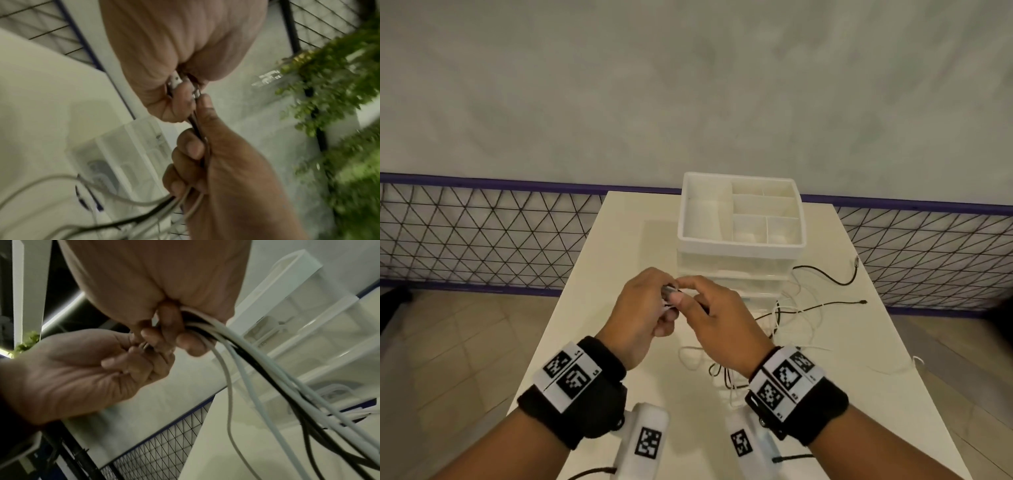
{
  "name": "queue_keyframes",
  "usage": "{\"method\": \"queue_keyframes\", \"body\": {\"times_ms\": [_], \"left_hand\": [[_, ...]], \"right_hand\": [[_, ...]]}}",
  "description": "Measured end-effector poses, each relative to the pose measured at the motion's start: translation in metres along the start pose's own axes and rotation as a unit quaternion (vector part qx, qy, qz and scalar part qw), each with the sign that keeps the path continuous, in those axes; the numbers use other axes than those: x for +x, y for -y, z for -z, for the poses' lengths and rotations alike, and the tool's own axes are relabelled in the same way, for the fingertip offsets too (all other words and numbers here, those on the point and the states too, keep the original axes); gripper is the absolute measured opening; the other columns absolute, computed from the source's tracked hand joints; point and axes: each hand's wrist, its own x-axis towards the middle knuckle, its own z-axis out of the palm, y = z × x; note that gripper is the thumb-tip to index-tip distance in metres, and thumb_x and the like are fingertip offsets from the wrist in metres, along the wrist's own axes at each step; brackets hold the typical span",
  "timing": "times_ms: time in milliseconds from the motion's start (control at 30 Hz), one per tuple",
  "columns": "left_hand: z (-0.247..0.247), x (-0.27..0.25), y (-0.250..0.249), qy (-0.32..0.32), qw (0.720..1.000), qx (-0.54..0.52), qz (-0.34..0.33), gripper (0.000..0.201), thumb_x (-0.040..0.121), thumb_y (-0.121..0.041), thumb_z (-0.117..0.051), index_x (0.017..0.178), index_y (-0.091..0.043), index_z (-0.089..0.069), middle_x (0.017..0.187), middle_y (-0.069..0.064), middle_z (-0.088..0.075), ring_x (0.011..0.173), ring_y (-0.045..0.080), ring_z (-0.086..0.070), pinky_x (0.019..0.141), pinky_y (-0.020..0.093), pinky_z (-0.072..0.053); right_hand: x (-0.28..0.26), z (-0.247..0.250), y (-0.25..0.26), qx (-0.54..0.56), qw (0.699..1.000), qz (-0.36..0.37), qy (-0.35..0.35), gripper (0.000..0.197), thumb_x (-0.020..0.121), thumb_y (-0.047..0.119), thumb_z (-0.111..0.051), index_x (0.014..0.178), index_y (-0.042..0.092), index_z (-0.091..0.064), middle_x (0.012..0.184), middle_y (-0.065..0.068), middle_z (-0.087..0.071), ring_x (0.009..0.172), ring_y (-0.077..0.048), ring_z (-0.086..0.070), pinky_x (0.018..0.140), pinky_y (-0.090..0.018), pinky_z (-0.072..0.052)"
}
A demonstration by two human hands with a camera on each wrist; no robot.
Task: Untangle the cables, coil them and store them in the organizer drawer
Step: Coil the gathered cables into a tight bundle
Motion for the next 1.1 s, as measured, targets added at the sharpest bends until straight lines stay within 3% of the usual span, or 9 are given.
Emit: {"method": "queue_keyframes", "body": {"times_ms": [167,367,500,600,700,833,933,1033,1100], "left_hand": [[0.006,-0.003,-0.002,0.024,0.982,-0.146,0.118,0.034,0.097,-0.032,-0.05,0.079,-0.004,-0.056,0.057,0.008,-0.054,0.045,0.019,-0.049,0.038,0.023,-0.043],[0.009,-0.006,0.003,0.1,0.988,-0.021,0.12,0.061,0.092,-0.063,-0.05,0.072,-0.007,-0.065,0.055,0.005,-0.05,0.048,0.015,-0.044,0.036,0.021,-0.028],[0.0,-0.008,0.007,0.096,0.988,0.108,0.045,0.049,0.094,-0.054,-0.055,0.091,-0.006,-0.065,0.06,0.006,-0.049,0.051,0.014,-0.045,0.039,0.021,-0.03],[-0.005,-0.005,0.011,0.013,0.997,0.077,0.007,0.041,0.097,-0.045,-0.055,0.081,-0.007,-0.061,0.058,0.007,-0.052,0.044,0.013,-0.042,0.039,0.019,-0.028],[-0.002,-0.002,0.005,-0.019,1.0,0.01,0.017,0.03,0.101,-0.028,-0.051,0.081,-0.006,-0.057,0.06,0.007,-0.054,0.043,0.015,-0.043,0.035,0.018,-0.027],[-0.002,-0.005,0.0,0.065,0.996,0.049,0.038,0.037,0.097,-0.041,-0.057,0.083,-0.007,-0.058,0.06,0.006,-0.05,0.048,0.015,-0.043,0.036,0.02,-0.027],[-0.01,-0.005,0.002,0.031,0.996,0.086,0.014,0.034,0.095,-0.041,-0.061,0.081,-0.011,-0.054,0.057,0.005,-0.043,0.045,0.014,-0.035,0.04,0.02,-0.025],[-0.01,0.0,0.0,-0.023,0.998,0.057,-0.012,0.034,0.096,-0.03,-0.061,0.07,-0.01,-0.052,0.054,0.003,-0.044,0.04,0.012,-0.035,0.04,0.019,-0.024],[-0.004,0.004,-0.005,-0.057,0.998,0.032,-0.022,0.029,0.095,-0.025,-0.062,0.072,-0.008,-0.058,0.052,0.003,-0.049,0.036,0.011,-0.038,0.036,0.017,-0.025]], "right_hand": [[-0.009,-0.004,-0.007,0.07,0.994,0.025,-0.075,0.024,0.094,0.015,-0.067,0.117,0.018,-0.074,0.076,0.016,-0.075,0.061,0.004,-0.062,0.063,-0.01,-0.046],[-0.016,0.003,-0.008,0.098,0.995,0.003,0.028,0.027,0.094,0.017,-0.067,0.119,0.026,-0.074,0.075,-0.001,-0.074,0.066,-0.008,-0.059,0.07,-0.024,-0.054],[-0.017,0.008,-0.007,0.054,0.997,-0.001,0.054,0.021,0.096,0.021,-0.065,0.112,0.031,-0.075,0.069,0.004,-0.067,0.061,-0.01,-0.054,0.066,-0.031,-0.052],[-0.018,0.007,-0.007,0.062,0.998,-0.007,0.008,0.036,0.095,0.024,-0.066,0.127,0.04,-0.065,0.063,0.008,-0.064,0.053,-0.001,-0.05,0.058,-0.017,-0.045],[-0.017,0.01,-0.01,0.072,0.996,0.013,-0.047,0.026,0.096,0.021,-0.065,0.119,0.029,-0.073,0.064,0.005,-0.066,0.049,-0.002,-0.047,0.053,-0.015,-0.039],[-0.018,0.012,-0.012,0.062,0.992,0.067,-0.084,0.019,0.087,0.012,-0.075,0.1,0.024,-0.081,0.07,0.005,-0.074,0.06,-0.007,-0.059,0.061,-0.021,-0.048],[-0.02,0.009,-0.009,0.004,0.99,0.107,-0.092,0.021,0.088,0.016,-0.074,0.101,0.033,-0.079,0.071,0.004,-0.074,0.062,-0.013,-0.06,0.063,-0.031,-0.052],[-0.02,0.012,-0.01,0.062,0.996,0.048,-0.053,0.026,0.093,0.022,-0.069,0.117,0.031,-0.074,0.088,0.017,-0.076,0.068,0.0,-0.065,0.07,-0.02,-0.051],[-0.021,0.023,-0.015,0.051,0.998,-0.014,-0.019,0.025,0.094,0.034,-0.065,0.118,0.032,-0.072,0.08,0.023,-0.067,0.065,0.002,-0.06,0.069,-0.02,-0.047]]}}
